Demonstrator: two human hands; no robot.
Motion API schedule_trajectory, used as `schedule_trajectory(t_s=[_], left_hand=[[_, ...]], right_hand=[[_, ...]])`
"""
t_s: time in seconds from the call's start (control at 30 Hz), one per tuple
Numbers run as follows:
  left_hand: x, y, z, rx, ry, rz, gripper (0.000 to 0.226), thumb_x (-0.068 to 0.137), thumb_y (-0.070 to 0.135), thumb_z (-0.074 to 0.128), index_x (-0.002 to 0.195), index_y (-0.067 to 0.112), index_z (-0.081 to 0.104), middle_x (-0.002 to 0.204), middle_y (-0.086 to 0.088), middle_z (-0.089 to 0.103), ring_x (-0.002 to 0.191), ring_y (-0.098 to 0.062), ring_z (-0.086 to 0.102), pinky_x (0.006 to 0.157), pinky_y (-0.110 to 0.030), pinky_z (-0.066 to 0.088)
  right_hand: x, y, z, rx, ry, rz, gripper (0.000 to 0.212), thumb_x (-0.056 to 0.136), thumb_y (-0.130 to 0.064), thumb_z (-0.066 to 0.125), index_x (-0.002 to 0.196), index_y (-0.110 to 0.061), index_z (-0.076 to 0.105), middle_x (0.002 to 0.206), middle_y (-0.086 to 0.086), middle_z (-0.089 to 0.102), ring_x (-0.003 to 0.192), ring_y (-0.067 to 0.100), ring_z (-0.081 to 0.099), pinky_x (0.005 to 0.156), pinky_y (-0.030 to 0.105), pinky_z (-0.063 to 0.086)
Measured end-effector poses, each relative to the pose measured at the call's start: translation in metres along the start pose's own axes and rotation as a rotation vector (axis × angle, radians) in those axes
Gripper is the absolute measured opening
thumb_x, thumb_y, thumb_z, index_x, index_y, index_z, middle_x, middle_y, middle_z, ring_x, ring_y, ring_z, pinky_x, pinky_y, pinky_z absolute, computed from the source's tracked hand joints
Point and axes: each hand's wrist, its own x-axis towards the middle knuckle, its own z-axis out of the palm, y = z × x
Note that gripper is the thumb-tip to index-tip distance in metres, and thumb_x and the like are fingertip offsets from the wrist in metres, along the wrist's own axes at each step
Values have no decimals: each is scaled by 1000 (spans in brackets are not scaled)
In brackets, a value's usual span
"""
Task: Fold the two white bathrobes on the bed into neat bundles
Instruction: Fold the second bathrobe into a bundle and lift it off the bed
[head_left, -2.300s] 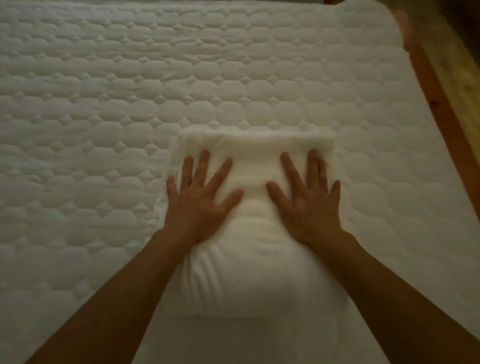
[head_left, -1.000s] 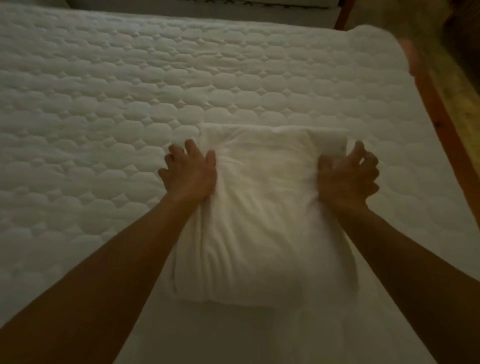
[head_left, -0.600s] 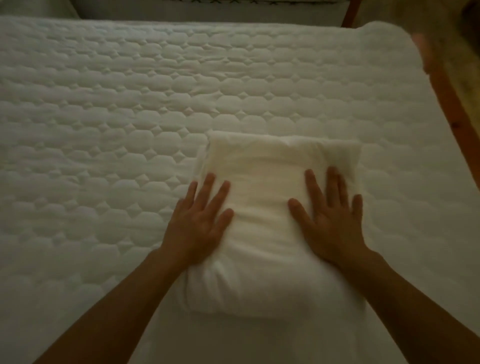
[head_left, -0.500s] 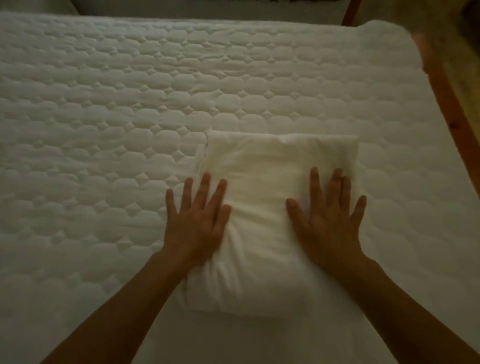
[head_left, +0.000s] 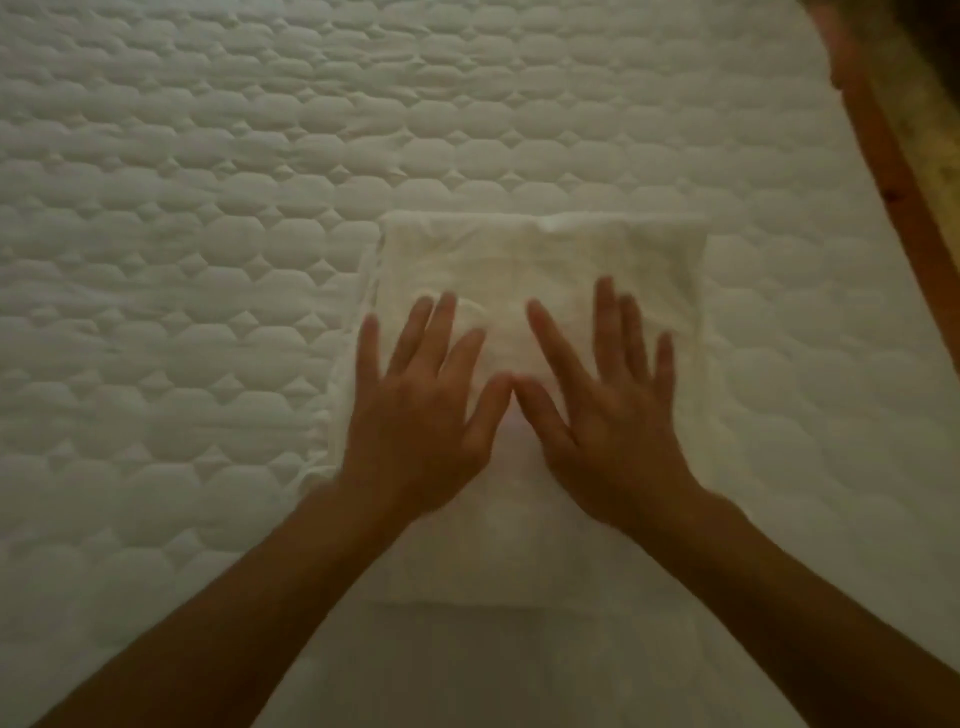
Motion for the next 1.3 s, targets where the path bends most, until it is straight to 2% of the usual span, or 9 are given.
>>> schedule_trajectory(t_s=[0.17, 0.27, 0.57, 0.7, 0.77, 0.87, 1.07, 1.2, 1.3], left_hand=[[110, -35, 33, 47, -252, -203, 64, 96, 70, 17, 155, 53, 0, 170, 7, -8, 156, -27, -6, 119, -65, -1], [114, -56, 47, -24, -311, -361, 77, 83, 89, 15, 151, 60, -3, 169, 12, -14, 155, -34, -4, 118, -68, 7], [102, -65, 44, -153, -227, -337, 93, 79, 91, 32, 155, 51, -5, 168, 4, -19, 156, -30, -2, 122, -59, 10], [64, -76, 26, -398, -184, -544, 134, 59, 95, 56, 160, 30, -2, 170, -7, 9, 155, -28, 15, 124, -44, 15], [37, -83, 14, -445, -191, -675, 131, 55, 89, 66, 158, 19, 26, 159, -10, 39, 142, -31, 42, 115, -44, 33], [11, -91, 2, -548, -242, -798, 114, 41, 93, 69, 123, 13, 67, 118, -10, 71, 101, -31, 67, 87, -44, 55], [24, -84, -20, -916, -492, -838, 117, 36, 64, 92, 136, 17, 55, 109, -8, 73, 100, -28, 69, 85, -45, 55], [13, -86, -23, -1046, -449, -800, 111, 16, 59, 96, 116, 24, 66, 99, -4, 79, 86, -24, 76, 63, -34, 59], [6, -74, -35, -1142, -364, -726, 88, 31, 52, 94, 111, 26, 67, 97, -3, 79, 85, -24, 76, 61, -33, 59]], right_hand=[[97, 31, 12, -180, -120, 76, 70, 95, -75, 21, 158, -49, 3, 169, 5, -17, 155, 22, -18, 121, 59, -9], [105, 69, 15, -46, -156, 263, 84, 82, -90, 18, 154, -55, -6, 167, -3, -25, 152, 13, -26, 121, 58, -11], [85, 68, 15, 116, -46, 303, 89, 79, -91, 27, 152, -57, -11, 163, -3, -33, 151, 18, -29, 123, 58, -4], [31, 86, 7, 474, -18, 616, 124, 65, -88, 63, 159, -40, -3, 168, 11, 6, 154, 31, 11, 124, 46, 15], [12, 96, 1, 509, -64, 703, 133, 54, -88, 70, 158, -18, 23, 157, 11, 37, 141, 32, 40, 117, 48, 35], [3, 103, -5, 688, -125, 799, 119, 42, -83, 80, 135, -13, 57, 127, 4, 66, 110, 27, 65, 97, 46, 55], [12, 109, -18, 1059, -316, 770, 77, 56, -47, 94, 118, -9, 69, 103, 5, 79, 91, 24, 77, 85, 42, 61], [4, 105, -25, 1192, -361, 723, 47, 74, -32, 85, 114, -14, 70, 108, 6, 78, 96, 24, 76, 84, 41, 59], [-4, 93, -30, 1236, -309, 718, 33, 80, -25, 81, 110, -14, 71, 107, 7, 78, 91, 22, 76, 74, 36, 60]])
